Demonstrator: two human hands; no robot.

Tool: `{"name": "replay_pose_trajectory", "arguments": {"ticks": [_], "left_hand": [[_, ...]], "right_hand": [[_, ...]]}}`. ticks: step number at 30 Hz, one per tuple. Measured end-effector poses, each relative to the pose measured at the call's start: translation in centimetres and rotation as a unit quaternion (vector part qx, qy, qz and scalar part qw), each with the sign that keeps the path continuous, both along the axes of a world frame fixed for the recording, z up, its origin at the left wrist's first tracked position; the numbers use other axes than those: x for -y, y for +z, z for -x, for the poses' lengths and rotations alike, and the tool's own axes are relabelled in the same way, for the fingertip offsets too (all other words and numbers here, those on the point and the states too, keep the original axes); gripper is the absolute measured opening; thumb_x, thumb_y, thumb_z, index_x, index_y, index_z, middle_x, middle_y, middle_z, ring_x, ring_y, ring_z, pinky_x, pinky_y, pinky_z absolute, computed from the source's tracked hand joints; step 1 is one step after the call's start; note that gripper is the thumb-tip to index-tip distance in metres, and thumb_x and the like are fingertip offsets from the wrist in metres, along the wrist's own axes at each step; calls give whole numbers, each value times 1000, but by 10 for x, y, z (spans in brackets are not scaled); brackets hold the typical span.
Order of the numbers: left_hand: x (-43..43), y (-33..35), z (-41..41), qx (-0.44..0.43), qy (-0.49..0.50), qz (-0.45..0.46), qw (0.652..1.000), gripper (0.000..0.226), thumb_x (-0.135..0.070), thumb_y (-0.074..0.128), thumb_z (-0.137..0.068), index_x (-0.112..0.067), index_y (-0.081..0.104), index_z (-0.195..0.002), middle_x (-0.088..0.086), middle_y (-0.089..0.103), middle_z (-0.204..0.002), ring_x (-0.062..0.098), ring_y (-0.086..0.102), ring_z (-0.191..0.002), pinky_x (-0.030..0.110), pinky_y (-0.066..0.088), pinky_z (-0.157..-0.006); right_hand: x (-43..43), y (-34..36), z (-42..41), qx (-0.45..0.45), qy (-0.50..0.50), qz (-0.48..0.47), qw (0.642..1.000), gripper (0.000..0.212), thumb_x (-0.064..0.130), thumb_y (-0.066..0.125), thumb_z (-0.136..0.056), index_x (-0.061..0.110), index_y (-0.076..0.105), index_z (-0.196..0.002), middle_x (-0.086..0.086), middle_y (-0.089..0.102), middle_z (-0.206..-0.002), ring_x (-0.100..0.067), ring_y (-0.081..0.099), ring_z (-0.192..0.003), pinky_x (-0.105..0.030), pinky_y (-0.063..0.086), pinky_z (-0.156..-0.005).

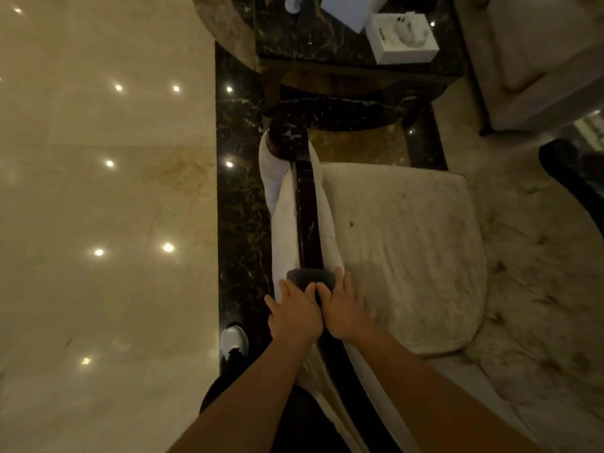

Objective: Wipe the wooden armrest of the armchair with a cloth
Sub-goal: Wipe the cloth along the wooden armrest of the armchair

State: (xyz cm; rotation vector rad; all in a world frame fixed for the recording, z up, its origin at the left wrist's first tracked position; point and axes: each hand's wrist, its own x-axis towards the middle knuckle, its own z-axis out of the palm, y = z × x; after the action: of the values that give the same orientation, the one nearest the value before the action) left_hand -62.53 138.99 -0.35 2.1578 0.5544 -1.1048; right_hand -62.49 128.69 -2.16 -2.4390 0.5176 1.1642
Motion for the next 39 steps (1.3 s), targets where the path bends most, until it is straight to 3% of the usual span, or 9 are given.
{"name": "replay_pose_trajectory", "arguments": {"ticks": [3,8,15,18,22,29,33,36,39], "left_hand": [[-1,-7,-51,11,-18,-13,1000,54,-32,24,-103,-21,14,-156,15,7,-165,43,14,-149,56,16,-120],[-11,-27,-141,25,-60,-23,998,47,-29,19,-103,-27,28,-150,19,25,-158,39,30,-143,63,15,-118],[-24,-8,-86,-8,-87,17,996,56,-43,25,-101,-15,29,-150,19,25,-158,45,25,-144,63,18,-116],[-19,2,-86,-10,-87,11,996,54,-34,28,-102,-9,29,-150,20,23,-159,42,19,-147,64,17,-116],[-11,-8,-132,-42,-109,-13,993,52,-18,18,-104,-23,14,-156,19,12,-163,36,6,-152,61,14,-118],[-5,-25,-236,-55,-142,-17,988,48,-16,14,-106,-5,25,-151,25,41,-150,40,35,-141,51,19,-120],[-1,-33,-293,-60,-82,9,995,48,-22,17,-107,-5,34,-149,25,38,-152,39,34,-142,48,27,-118],[-3,-45,-324,-52,-57,23,997,46,-14,19,-106,-3,26,-150,25,37,-152,40,38,-140,49,29,-116],[-2,-52,-341,-84,-30,39,995,48,-20,24,-105,-2,30,-150,23,38,-154,38,37,-142,50,29,-117]], "right_hand": [[-6,-1,-51,17,21,32,999,67,55,11,-102,24,-6,-159,-5,-11,-169,-34,-10,-155,-62,1,-122],[-22,-10,-127,46,-52,48,996,73,64,7,-97,28,-6,-158,-5,-4,-170,-36,-11,-154,-67,-11,-117],[-24,2,-66,4,-65,50,997,72,66,5,-95,32,-14,-156,-2,-12,-169,-35,-14,-154,-67,-9,-118],[-20,8,-66,-28,-31,42,998,67,61,9,-98,35,-10,-157,-4,-14,-169,-37,-15,-153,-69,-8,-118],[-19,11,-116,-24,-77,19,997,71,62,10,-99,28,-8,-158,-8,-7,-170,-36,-10,-154,-64,-4,-121],[-22,-14,-214,-27,-62,36,997,74,62,10,-99,21,-5,-159,-9,-4,-170,-38,-10,-154,-63,-1,-121],[-21,-31,-272,-35,-62,46,996,76,64,10,-97,22,-9,-158,-6,-7,-170,-38,-11,-154,-68,-3,-119],[-20,-47,-306,-40,1,42,998,70,57,15,-100,28,-8,-158,-9,-11,-169,-44,-11,-152,-71,-2,-117],[-17,-55,-332,-50,-29,39,998,73,62,14,-98,26,-9,-158,-11,-9,-169,-43,-11,-153,-69,-3,-118]]}}
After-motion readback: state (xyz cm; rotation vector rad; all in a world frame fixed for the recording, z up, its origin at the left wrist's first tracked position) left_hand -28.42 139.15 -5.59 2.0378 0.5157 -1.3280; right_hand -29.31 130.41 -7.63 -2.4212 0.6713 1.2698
